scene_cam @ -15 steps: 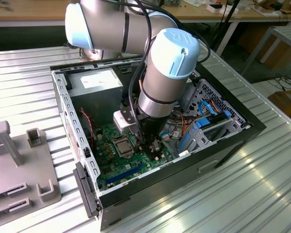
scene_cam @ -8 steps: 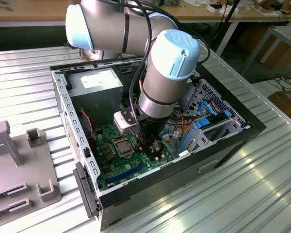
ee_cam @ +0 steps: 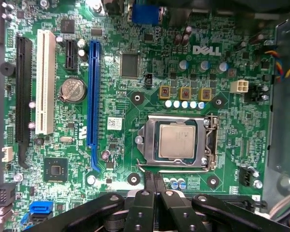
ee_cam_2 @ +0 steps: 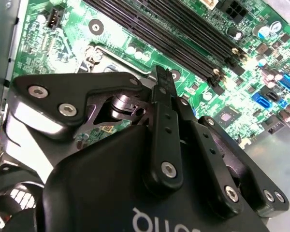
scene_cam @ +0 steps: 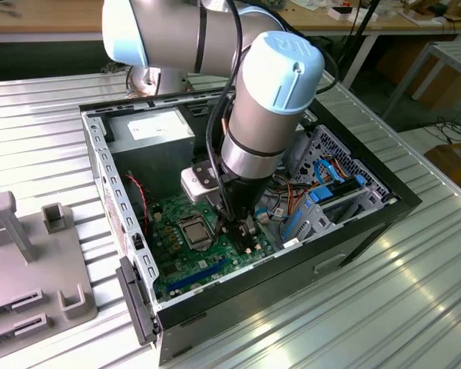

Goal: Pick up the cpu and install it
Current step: 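Install the first cpu locking lever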

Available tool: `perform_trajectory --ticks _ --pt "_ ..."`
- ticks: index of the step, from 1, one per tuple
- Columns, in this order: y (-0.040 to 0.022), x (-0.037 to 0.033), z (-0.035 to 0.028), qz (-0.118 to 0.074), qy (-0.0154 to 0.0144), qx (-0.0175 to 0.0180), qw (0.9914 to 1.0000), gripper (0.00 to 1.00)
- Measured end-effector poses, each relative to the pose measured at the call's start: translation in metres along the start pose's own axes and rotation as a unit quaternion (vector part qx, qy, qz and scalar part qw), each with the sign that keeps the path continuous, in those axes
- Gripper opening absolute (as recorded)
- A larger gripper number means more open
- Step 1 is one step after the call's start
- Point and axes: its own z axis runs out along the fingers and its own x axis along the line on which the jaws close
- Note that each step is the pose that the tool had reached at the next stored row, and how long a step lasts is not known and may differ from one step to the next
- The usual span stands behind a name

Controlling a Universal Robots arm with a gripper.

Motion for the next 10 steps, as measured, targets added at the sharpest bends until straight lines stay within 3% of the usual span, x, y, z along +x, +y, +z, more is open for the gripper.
perform_trajectory --ticks 10 --pt "0.0170 -0.0092 -0.0040 0.000 -0.0005 0.0000 1.00000 0.11"
